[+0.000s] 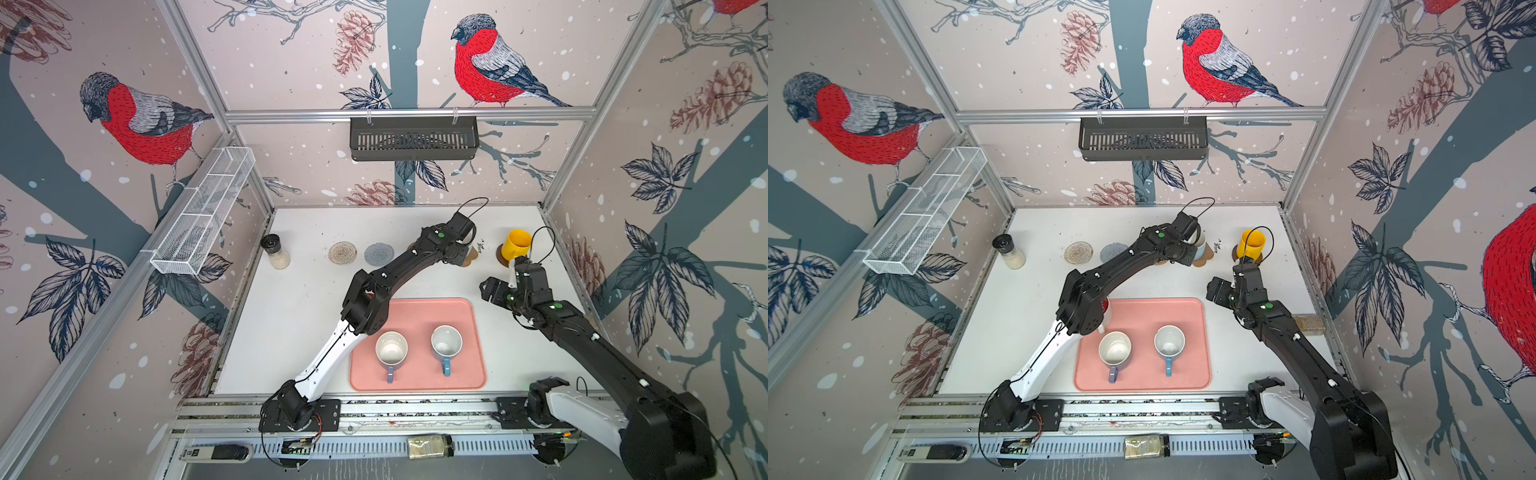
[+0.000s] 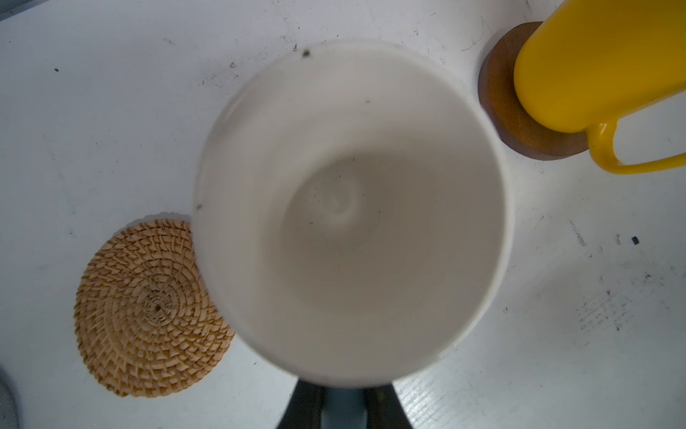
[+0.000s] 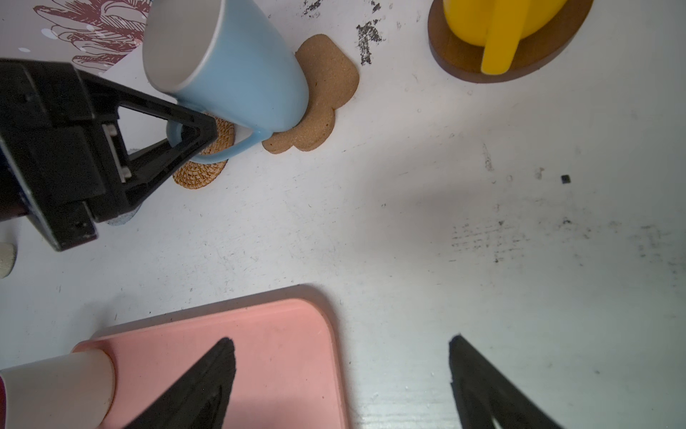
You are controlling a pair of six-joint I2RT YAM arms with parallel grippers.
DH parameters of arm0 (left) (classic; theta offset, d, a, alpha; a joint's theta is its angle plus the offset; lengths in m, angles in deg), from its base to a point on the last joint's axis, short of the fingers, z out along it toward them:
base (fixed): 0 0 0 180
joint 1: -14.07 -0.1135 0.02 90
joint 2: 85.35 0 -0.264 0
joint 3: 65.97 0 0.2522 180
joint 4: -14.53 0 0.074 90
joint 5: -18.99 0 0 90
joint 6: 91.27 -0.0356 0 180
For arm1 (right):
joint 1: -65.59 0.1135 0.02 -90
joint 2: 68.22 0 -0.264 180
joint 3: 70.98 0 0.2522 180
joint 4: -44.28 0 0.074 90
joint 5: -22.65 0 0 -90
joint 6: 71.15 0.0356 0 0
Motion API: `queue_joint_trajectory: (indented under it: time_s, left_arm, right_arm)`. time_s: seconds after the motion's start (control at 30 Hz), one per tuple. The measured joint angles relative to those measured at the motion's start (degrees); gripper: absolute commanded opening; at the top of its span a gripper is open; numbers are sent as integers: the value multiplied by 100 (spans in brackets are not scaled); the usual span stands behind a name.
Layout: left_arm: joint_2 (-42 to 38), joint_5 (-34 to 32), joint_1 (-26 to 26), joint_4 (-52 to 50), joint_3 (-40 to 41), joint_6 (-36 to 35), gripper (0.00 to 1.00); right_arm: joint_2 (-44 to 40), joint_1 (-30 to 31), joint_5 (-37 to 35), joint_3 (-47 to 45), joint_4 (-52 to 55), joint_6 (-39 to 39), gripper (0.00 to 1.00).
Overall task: Place cups on coasters
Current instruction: Place the cup on the coaster.
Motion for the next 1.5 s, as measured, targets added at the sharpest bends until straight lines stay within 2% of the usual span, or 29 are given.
queue_joint_trajectory:
  time_s: [0.87,1.17,1.43,1.5]
  left_arm:
    - [144,35,-39,249,-42,146,0]
    - [144,31,-39,256,-42,146,10]
    - [144,26,-55,437,-55,155,31]
    - [144,28,-55,514,-63,170,32]
  right_arm:
    - [-15,59,4,-37,-42,-2,90]
    - [-17,103,4,-37,-42,-2,90]
    - [-50,131,7,-44,-42,-2,90]
    - [-61,133,7,-50,-44,-2,90]
